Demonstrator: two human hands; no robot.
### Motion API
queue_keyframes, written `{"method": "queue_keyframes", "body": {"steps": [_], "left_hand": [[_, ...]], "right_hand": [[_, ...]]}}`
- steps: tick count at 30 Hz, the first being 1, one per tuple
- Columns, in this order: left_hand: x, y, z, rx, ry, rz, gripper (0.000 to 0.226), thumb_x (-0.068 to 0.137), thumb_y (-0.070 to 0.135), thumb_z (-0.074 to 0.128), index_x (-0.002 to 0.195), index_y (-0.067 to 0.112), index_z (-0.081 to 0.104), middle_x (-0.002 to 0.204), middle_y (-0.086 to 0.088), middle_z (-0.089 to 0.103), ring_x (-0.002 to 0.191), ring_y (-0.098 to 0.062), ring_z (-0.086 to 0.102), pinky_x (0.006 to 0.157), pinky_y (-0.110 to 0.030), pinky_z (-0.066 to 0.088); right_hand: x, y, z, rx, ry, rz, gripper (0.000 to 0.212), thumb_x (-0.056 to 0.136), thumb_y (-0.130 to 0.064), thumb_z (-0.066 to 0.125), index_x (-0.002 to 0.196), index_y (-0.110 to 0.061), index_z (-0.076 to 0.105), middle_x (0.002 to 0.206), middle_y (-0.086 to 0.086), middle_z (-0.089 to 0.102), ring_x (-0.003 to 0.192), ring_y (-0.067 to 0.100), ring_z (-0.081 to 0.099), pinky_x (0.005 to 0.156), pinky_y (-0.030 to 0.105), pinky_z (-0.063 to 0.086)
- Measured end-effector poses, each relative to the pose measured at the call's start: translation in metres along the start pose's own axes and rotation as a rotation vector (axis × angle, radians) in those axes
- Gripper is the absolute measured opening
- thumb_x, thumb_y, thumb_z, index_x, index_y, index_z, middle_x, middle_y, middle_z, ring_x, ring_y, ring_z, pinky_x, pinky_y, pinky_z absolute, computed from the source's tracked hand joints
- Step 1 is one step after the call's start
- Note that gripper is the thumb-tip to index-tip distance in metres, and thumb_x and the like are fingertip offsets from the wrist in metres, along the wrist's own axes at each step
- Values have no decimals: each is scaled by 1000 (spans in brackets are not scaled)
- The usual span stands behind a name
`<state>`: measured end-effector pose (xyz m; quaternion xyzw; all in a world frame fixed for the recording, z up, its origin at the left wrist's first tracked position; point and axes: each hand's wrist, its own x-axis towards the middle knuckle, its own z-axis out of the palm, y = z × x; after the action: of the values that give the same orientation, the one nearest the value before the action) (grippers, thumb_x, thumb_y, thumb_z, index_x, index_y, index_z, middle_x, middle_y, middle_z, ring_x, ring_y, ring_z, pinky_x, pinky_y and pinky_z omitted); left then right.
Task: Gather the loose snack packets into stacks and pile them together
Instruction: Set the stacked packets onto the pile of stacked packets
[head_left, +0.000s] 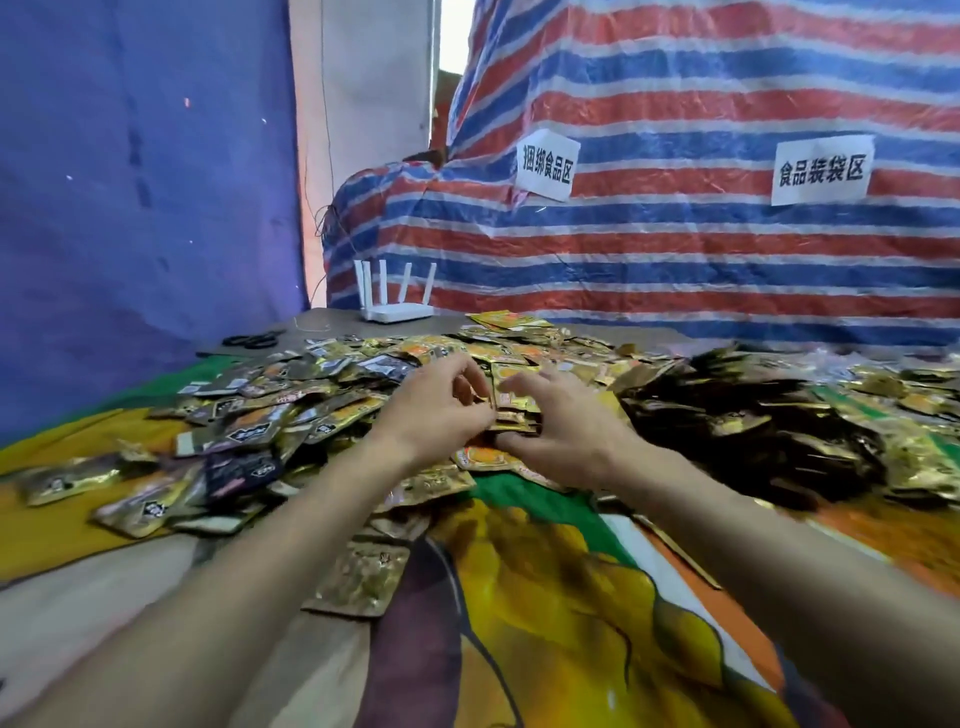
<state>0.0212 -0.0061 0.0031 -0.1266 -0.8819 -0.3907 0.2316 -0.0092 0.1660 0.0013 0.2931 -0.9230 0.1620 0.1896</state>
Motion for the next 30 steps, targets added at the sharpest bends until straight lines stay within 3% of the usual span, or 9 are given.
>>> {"method": "queue_keyframes", "body": {"steps": [4, 7, 9, 12, 15, 20, 23, 28, 30], "left_hand": [[6, -10, -48, 397, -487, -96, 80, 69, 32, 90, 137, 25, 48, 131, 3, 49, 116, -16, 51, 95, -31, 46], [4, -31, -61, 710, -705, -237, 116, 64, 45, 91, 155, 25, 23, 154, 0, 30, 139, -22, 36, 114, -36, 37], [3, -49, -60, 777, -791, -331, 123, 62, 48, 90, 157, 24, 17, 159, -1, 27, 143, -22, 33, 116, -38, 36], [2, -67, -54, 679, -801, -411, 115, 63, 52, 81, 157, 27, 19, 156, -1, 33, 136, -23, 42, 107, -41, 45], [-1, -76, -39, 831, -699, -300, 90, 73, 53, 71, 147, 19, 32, 138, -5, 43, 123, -24, 47, 91, -38, 48], [-1, -75, -28, 942, -563, -193, 45, 83, 25, 59, 126, 15, 51, 122, -7, 44, 114, -28, 49, 80, -38, 46], [3, -75, -35, 800, -491, -213, 42, 87, 16, 59, 128, 15, 57, 123, -6, 53, 110, -26, 57, 89, -40, 53], [3, -76, -53, 509, -423, -287, 66, 79, 35, 85, 136, 22, 54, 132, 3, 59, 115, -18, 56, 92, -27, 42], [5, -76, -58, 425, -430, -300, 41, 80, 33, 84, 113, 26, 60, 114, 7, 67, 103, -15, 62, 82, -26, 45]], "right_hand": [[7, -19, 31, 21, -393, -59, 88, 82, -50, 78, 155, -28, 34, 153, 10, 38, 143, 30, 30, 116, 50, 32], [16, -25, 47, 20, -492, -42, 94, 81, -52, 78, 158, -34, 26, 164, 5, 24, 151, 28, 15, 121, 57, 20], [24, -26, 54, -2, -493, -7, 92, 83, -48, 75, 158, -35, 24, 166, 4, 18, 153, 29, 9, 120, 62, 12], [33, -19, 60, -71, -419, 117, 87, 83, -35, 66, 158, -29, 22, 167, 9, 12, 154, 32, 6, 118, 65, 5], [35, -3, 66, -119, -368, 278, 90, 84, -31, 60, 160, -27, 12, 168, 14, 1, 155, 36, -3, 119, 65, 2], [36, 17, 73, -138, -393, 341, 81, 99, -40, 49, 162, -30, -1, 170, 9, 4, 155, 33, 3, 121, 58, 9], [38, 15, 75, -269, -300, 320, 68, 99, -38, 52, 159, -25, 22, 161, 13, 29, 150, 38, 18, 119, 57, 19], [35, 9, 77, -296, -41, 268, 31, 97, -24, 58, 128, -19, 65, 130, 10, 56, 128, 34, 46, 106, 49, 37], [32, 12, 74, -238, 43, 246, 23, 98, -23, 58, 116, -18, 71, 119, 6, 60, 118, 31, 52, 98, 45, 41]]}}
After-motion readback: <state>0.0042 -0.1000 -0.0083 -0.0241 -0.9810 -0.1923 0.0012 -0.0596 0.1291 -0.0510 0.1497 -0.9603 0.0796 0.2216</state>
